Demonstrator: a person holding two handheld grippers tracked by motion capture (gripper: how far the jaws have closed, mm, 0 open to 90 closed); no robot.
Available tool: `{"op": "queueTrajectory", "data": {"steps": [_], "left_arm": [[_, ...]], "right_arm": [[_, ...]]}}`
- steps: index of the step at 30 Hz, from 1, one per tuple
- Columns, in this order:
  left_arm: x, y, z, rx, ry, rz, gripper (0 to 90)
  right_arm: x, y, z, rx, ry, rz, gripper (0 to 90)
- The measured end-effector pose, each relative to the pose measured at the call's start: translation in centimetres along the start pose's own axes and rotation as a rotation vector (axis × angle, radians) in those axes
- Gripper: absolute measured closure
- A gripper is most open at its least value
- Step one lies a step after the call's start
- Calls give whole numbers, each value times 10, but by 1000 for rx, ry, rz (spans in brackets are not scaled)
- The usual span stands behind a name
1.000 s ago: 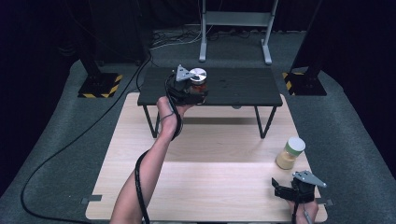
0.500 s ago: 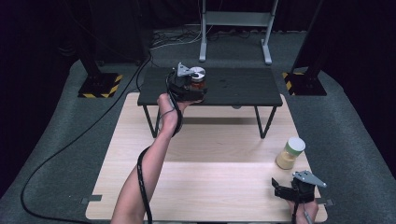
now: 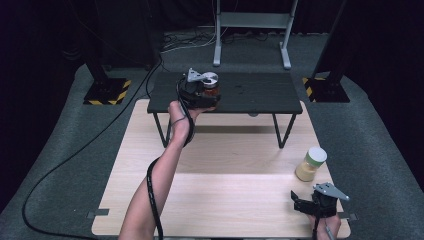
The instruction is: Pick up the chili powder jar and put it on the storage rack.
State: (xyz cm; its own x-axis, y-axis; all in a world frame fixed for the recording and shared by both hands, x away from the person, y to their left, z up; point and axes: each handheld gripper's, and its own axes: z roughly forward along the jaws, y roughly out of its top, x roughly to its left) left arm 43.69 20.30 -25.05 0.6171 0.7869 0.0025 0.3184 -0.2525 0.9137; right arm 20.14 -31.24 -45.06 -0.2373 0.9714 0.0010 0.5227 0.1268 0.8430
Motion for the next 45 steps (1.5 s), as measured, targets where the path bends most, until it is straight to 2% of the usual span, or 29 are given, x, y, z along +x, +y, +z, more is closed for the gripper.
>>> {"op": "queueTrajectory", "data": {"steps": [12,15,20,22,25,28,32,35,36,37,39,41,45], "left_arm": [[0,1,0,4,-1,0,311],[0,6,0,27,2,-1,305],[-9,12,-2,78,49,6,102],[-8,13,-4,92,53,9,49],[-5,13,-8,116,45,4,2],[-4,12,-13,147,43,18,1],[-5,2,-22,166,40,30,1],[-4,-8,-31,202,19,44,1],[-3,-13,-33,198,13,44,1],[-6,-21,-40,182,30,57,1],[-5,-27,-47,194,21,53,1],[-9,-38,-56,184,49,63,1],[-11,-58,-70,180,68,64,1]], "right_arm": [[-1,0,0,1,3,0,0],[-1,0,0,2,5,0,0],[-2,0,0,2,8,2,0],[-1,1,1,4,7,1,0],[-1,1,0,3,6,1,0],[-1,0,0,2,7,2,0],[-1,1,1,3,7,0,0],[-1,1,1,3,7,1,0],[-2,1,1,4,9,2,0],[-2,1,0,3,8,2,0],[-2,0,0,1,7,2,0],[-2,1,0,3,7,1,0],[-1,1,1,5,8,1,0]]}}
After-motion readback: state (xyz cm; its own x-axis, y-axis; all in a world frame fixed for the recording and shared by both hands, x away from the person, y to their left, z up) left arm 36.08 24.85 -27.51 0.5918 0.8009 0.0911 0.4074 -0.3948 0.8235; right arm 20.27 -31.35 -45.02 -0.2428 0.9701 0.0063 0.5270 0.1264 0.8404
